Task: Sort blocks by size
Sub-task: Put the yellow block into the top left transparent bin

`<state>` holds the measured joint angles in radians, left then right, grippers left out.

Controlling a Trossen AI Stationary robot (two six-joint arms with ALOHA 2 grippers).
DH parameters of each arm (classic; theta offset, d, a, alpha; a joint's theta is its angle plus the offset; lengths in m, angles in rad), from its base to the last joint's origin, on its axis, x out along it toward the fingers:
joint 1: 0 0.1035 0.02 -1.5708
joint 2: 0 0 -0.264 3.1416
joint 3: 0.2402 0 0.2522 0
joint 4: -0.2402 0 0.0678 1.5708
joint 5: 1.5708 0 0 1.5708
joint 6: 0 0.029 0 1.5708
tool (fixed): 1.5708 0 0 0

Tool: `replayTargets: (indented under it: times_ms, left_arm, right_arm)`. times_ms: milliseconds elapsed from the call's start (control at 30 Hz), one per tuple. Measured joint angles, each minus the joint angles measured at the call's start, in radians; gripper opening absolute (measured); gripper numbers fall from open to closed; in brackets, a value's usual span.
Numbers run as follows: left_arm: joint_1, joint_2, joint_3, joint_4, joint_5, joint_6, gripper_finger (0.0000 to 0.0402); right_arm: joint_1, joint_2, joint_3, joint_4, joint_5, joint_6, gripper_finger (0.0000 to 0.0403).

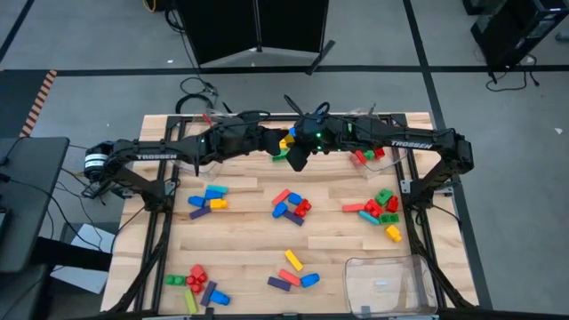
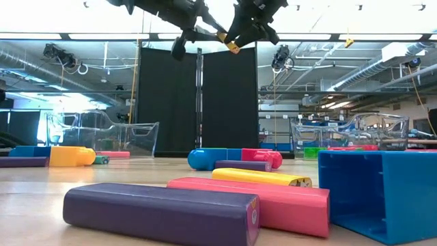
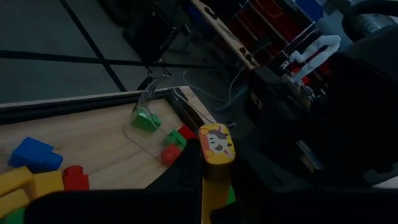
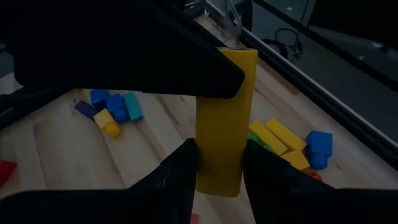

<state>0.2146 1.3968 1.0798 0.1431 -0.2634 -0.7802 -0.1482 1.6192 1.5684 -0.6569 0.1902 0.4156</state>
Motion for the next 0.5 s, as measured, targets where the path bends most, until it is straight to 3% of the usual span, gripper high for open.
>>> replayTargets:
  times_ms: [233, 500]
  left_arm:
    - [0.000, 0.000, 0.000, 0.004, 0.004, 0.043, 0.0062]
    - [0.001, 0.000, 0.000, -0.006, 0.003, 0.074, 0.0062]
  right_arm:
    - [0.001, 0.000, 0.000, 0.003, 0.008, -0.003, 0.0148]
    - [-0.004, 0.000, 0.000, 0.005, -0.001, -0.030, 0.0205]
